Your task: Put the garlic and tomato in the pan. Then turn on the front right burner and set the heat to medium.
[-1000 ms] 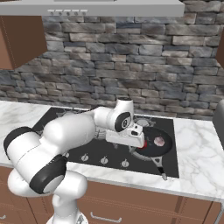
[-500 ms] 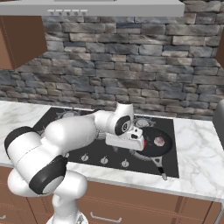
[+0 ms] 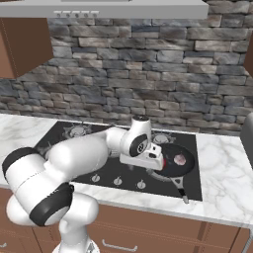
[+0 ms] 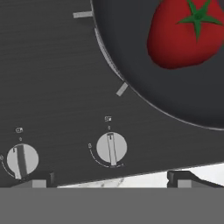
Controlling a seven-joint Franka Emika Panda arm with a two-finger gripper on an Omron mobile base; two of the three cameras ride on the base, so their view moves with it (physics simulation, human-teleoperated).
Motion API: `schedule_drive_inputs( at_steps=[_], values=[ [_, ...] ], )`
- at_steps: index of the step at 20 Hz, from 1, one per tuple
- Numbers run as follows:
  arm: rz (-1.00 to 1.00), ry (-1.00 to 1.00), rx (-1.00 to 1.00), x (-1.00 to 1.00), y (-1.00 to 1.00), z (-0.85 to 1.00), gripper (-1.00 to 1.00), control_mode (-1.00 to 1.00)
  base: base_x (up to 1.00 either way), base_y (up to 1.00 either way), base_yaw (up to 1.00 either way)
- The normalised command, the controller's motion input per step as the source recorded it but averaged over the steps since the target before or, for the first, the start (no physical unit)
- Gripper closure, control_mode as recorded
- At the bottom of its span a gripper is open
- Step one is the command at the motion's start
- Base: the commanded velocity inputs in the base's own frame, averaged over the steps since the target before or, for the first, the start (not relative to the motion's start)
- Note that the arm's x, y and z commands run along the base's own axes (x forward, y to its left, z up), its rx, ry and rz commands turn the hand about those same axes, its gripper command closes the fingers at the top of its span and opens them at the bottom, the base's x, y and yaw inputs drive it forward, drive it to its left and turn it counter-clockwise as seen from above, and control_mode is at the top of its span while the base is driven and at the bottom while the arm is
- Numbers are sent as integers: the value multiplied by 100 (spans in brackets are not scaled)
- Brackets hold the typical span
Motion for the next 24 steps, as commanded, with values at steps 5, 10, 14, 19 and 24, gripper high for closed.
schedule_drive_inputs(
  at_steps=[5, 10, 14, 19, 24],
  values=[
    [2, -6, 0, 0, 0, -24, -100, -100, 0, 0, 0],
    [0, 9, 0, 0, 1, -22, -100, -100, 0, 0, 0],
    [0, 2, 0, 0, 0, -12, -100, -100, 0, 0, 0],
    [0, 0, 0, 0, 0, -1, -100, -100, 0, 0, 0],
    [0, 0, 0, 0, 0, -22, -100, -100, 0, 0, 0]
  ],
)
